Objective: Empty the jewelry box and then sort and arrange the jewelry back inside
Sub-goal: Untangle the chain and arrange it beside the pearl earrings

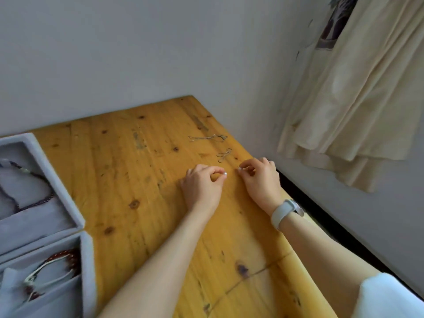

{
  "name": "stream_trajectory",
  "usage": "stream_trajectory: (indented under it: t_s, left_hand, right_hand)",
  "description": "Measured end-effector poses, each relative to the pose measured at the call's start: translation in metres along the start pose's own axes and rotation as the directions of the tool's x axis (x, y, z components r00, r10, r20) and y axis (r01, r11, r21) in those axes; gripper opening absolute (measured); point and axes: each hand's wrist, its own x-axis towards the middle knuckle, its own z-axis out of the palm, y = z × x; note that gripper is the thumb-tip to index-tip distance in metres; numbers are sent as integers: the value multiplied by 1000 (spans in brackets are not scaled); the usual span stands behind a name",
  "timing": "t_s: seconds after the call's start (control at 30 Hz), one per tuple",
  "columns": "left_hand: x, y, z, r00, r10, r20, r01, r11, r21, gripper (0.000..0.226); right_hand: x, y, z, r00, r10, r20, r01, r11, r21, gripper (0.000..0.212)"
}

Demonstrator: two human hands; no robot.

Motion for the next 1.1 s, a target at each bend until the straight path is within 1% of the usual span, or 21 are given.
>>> stream_trajectory:
  t_s: [0.17,0.33,0.67,1.1]
  left_hand:
    - [18,10,23,999,-26,-44,31,992,125,14]
    - [19,8,27,999,-18,-31,24,979,205,22]
    - [17,10,28,999,-16,-28,21,977,211,23]
    - [15,8,28,999,8,-39,1,978,210,24]
  right_hand:
    - [21,5,6,997,70,-39,-70,998,3,18]
    - [20,8,8,997,53,-56,-53,999,0,21]
    - [19,9,8,999,24,-44,-24,1000,7,21]
    - [17,9,6,1000,2,-18,-2,1000,23,28]
